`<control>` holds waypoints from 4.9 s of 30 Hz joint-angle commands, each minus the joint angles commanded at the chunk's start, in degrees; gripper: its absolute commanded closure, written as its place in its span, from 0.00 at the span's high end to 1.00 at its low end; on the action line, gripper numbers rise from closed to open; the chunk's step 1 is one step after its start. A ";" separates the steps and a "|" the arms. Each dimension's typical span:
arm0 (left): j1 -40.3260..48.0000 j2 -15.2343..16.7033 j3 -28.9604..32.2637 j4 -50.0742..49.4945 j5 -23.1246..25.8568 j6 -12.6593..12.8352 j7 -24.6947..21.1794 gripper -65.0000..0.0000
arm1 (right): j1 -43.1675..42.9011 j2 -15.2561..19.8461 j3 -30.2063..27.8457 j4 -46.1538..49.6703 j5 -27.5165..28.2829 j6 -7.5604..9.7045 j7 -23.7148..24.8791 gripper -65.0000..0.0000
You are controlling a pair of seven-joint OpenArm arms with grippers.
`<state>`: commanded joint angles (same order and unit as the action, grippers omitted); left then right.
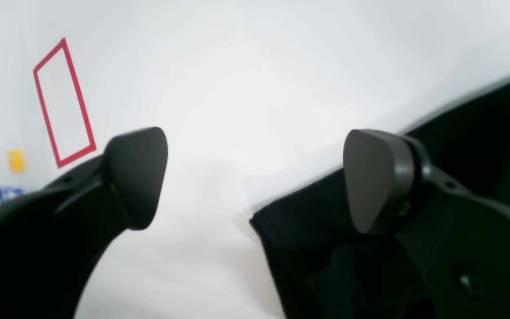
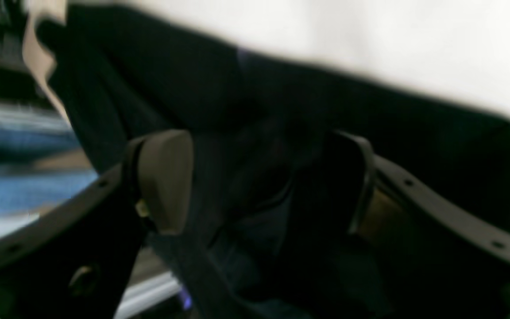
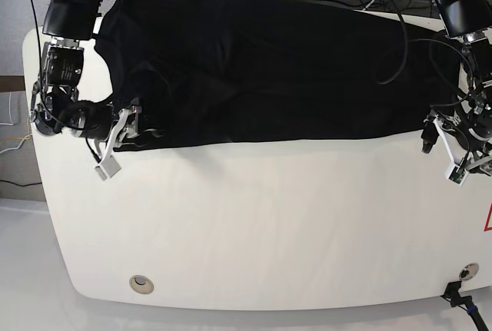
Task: Fold the T-shirt properly
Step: 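Release the shirt and move both grippers inward along the folded edge, then grasp the folded shirt edges with both grippers and pull them straight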
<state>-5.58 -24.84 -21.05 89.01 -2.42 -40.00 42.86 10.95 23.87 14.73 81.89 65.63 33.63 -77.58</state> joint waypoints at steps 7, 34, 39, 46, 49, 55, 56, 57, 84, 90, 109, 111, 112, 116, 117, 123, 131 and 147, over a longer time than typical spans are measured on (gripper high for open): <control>4.22 0.88 0.09 0.97 0.09 0.00 0.00 0.91 | -3.25 -2.90 0.00 -1.76 -5.36 0.09 2.73 0.69; 4.92 0.97 1.67 0.62 0.09 0.00 -0.35 0.91 | -9.58 -6.59 -21.27 4.04 8.18 0.09 -0.53 0.57; 4.92 0.97 1.67 0.62 0.09 0.00 -0.35 0.91 | -10.37 -0.62 -25.93 3.96 12.22 0.09 -2.37 0.57; 5.80 1.67 3.43 0.88 0.09 0.00 0.00 0.91 | -9.49 4.57 -23.38 3.96 11.69 -0.26 -0.53 0.57; 8.79 2.02 4.48 1.41 0.00 0.00 -0.26 0.91 | -9.14 4.48 -17.67 3.96 9.32 -0.35 0.26 0.57; 14.15 4.40 4.66 5.80 0.00 0.00 -0.26 0.91 | -10.73 2.02 -13.19 3.96 4.92 -0.35 0.26 0.57; 14.51 4.40 4.66 5.80 0.00 0.00 -0.26 0.91 | -11.96 1.23 -13.01 3.96 4.92 -0.35 0.26 0.57; 14.77 4.40 4.66 5.71 0.00 0.00 -0.26 0.91 | -12.84 0.79 -12.92 3.96 4.84 -0.35 0.26 0.57; 12.66 2.90 4.75 -6.33 0.53 0.00 -0.97 0.00 | -5.10 -3.69 -13.27 -12.22 -36.31 6.37 10.46 0.00; 7.47 3.16 6.51 -9.32 4.31 0.00 -3.16 0.00 | 0.88 -4.04 -13.27 -21.63 -43.87 6.37 15.56 0.00; 0.35 -0.53 3.78 -1.41 4.48 0.00 4.04 0.00 | -0.62 -5.27 -12.92 -21.98 -43.69 6.37 16.00 0.00; 0.53 -0.70 0.44 -0.79 4.48 0.00 4.48 0.00 | -0.62 -5.27 -12.92 -21.98 -43.69 6.37 16.00 0.00; 0.88 -0.70 -1.14 -0.97 4.57 0.00 4.48 0.00 | -0.62 -5.27 -12.92 -21.98 -43.69 6.37 16.00 0.00; 1.14 -0.70 -2.81 -0.79 4.48 0.00 4.40 0.00 | -0.62 -5.45 -12.92 -21.98 -43.69 6.37 16.00 0.00; 1.05 -0.70 -2.81 -0.97 4.48 0.00 4.40 0.00 | -0.62 -6.15 -12.92 -21.98 -43.69 6.37 16.00 0.00; 1.32 -0.35 2.73 -4.84 4.48 0.00 4.22 0.00 | -0.62 -6.95 -12.92 -21.98 -43.69 6.37 16.00 0.00; 12.31 -3.96 0.18 -3.34 4.40 0.00 4.13 0.00 | -0.62 -6.95 -12.92 -21.89 -43.69 6.37 16.00 0.00; 13.45 -2.29 -12.84 0.09 -8.97 0.00 4.31 0.56 | -0.62 -6.95 -12.92 -21.89 -43.69 6.37 16.00 0.00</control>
<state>7.87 -27.12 -33.89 89.10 -11.38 -40.00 47.16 10.33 16.92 1.80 60.00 21.93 40.00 -61.58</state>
